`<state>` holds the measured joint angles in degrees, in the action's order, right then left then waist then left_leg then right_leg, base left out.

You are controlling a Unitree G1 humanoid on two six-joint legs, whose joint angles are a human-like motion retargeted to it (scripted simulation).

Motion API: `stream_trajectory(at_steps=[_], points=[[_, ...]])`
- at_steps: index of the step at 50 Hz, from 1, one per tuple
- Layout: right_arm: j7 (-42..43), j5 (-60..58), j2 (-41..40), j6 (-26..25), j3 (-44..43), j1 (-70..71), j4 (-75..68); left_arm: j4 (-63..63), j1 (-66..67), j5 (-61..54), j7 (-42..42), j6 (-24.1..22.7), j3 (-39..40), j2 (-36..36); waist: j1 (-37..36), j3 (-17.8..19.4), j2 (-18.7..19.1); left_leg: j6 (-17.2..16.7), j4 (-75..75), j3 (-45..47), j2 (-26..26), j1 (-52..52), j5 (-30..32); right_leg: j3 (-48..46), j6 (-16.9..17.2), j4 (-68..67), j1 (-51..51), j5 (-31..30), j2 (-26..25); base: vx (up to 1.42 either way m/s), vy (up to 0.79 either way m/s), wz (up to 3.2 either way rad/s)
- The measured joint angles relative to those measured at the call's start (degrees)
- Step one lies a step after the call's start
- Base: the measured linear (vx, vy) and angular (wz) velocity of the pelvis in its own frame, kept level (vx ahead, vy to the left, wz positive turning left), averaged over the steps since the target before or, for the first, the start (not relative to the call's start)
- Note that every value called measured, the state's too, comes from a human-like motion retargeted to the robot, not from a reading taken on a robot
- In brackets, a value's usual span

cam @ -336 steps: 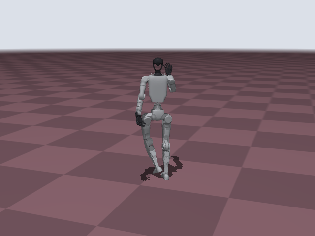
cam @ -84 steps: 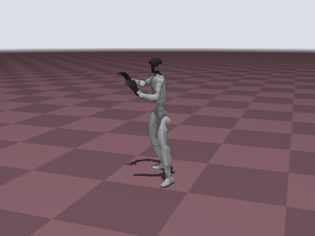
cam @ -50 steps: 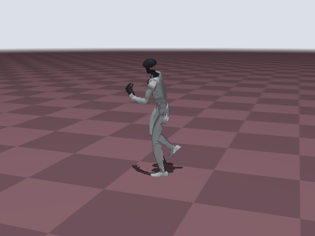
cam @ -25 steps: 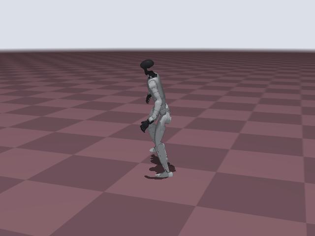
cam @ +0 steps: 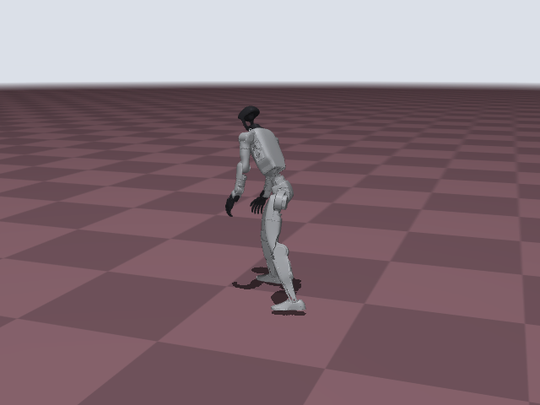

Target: Kungfu

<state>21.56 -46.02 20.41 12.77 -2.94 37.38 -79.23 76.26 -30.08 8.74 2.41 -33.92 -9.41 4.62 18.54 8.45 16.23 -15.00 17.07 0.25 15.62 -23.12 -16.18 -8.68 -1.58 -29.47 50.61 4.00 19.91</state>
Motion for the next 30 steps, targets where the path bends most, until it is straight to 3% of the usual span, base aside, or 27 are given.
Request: stream_trajectory(at_steps=[7, 11, 16, 20, 23, 26, 30], points=[[-6.0, 5.1, -1.9, 7.2, 5.7, 3.9, 4.4, -1.2, -17.9, 18.3, 1.9, 4.6, -4.8, 3.1, 5.6, 3.7, 2.8, 0.0, -6.8, 3.8, -2.2, 1.6, 0.2, 3.6, 0.3, -1.4, 8.1, -0.6, 0.1, -0.11, 0.05, -0.42], [-12.1, 10.3, -4.5, 10.0, 6.7, 5.0, 6.1, -0.4, -23.3, 26.4, 0.7, 4.5, -8.0, 3.6, 8.0, 5.2, 4.0, 0.0, -8.8, 7.1, -2.5, 2.2, -1.4, 4.2, 0.7, -1.0, 10.2, -1.5, 0.0, -0.03, 0.14, -0.27], [-22.2, 20.0, -7.2, 14.1, 8.7, 4.9, 8.8, 0.6, -24.8, 28.6, -3.6, 3.5, -9.9, 2.7, 9.6, 6.7, 4.4, 0.0, -8.2, 6.7, -4.0, 1.8, -3.0, 4.6, 2.0, 0.0, 10.1, -2.8, 1.4, -0.04, 0.15, 0.04], [-23.6, 24.9, -8.0, 16.7, 11.5, 2.2, 11.8, -2.6, -19.4, 29.3, -8.4, 3.8, -9.0, 1.6, 9.0, 6.3, 4.5, 0.0, -8.6, 6.5, -4.1, 3.5, -3.9, 3.7, 2.3, 0.2, 8.1, -2.9, 2.3, 0.0, 0.06, 0.09], [-26.8, 31.9, -8.4, 16.2, 16.0, -1.1, 15.6, -10.6, -12.2, 25.9, -15.5, 4.5, -9.0, 3.3, 7.9, 5.5, 5.3, 0.0, -9.0, 6.0, -3.8, 5.2, -5.2, 1.9, 3.1, 0.9, 5.4, -2.5, 2.9, 0.07, 0.11, 0.13], [-36.8, 42.1, -8.1, 12.9, 22.8, -4.0, 23.3, -25.9, -2.9, 23.3, -21.5, 6.7, -8.8, 9.4, 7.1, 4.6, 6.0, 0.0, -8.9, 4.7, -5.2, 6.4, -6.2, 0.8, 4.8, 2.0, 2.9, -2.9, 4.7, 0.11, 0.2, 0.27], [-46.8, 53.4, -7.4, 3.5, 31.8, -8.7, 40.3, -53.9, 11.2, 18.1, -27.2, 18.6, -10.1, 21.9, 4.6, 3.7, 6.6, 0.0, -8.1, 4.3, -6.6, 8.1, -7.3, -0.6, 6.4, 3.5, -0.1, -3.9, 6.8, 0.11, 0.2, 0.05]])
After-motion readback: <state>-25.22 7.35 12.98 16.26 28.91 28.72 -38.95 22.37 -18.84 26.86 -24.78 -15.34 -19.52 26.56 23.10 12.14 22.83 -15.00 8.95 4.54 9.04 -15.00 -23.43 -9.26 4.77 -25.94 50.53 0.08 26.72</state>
